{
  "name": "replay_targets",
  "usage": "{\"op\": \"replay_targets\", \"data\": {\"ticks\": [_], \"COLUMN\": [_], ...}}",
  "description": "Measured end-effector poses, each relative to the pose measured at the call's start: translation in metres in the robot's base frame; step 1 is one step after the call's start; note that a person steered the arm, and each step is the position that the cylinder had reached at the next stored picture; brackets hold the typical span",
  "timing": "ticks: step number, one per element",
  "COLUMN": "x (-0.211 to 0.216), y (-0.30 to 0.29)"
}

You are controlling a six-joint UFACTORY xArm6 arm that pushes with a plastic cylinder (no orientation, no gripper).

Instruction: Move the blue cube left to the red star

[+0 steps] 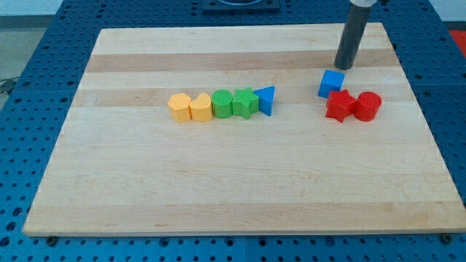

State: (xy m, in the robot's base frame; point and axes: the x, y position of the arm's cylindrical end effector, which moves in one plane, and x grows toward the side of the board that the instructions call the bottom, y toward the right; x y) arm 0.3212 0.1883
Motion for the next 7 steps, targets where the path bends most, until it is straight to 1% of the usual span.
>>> {"op": "replay_targets", "data": {"ticks": [2,6,7], "x": [0.024,0.062,0.065], "y": [-0.001,-0.052,-0.056]}}
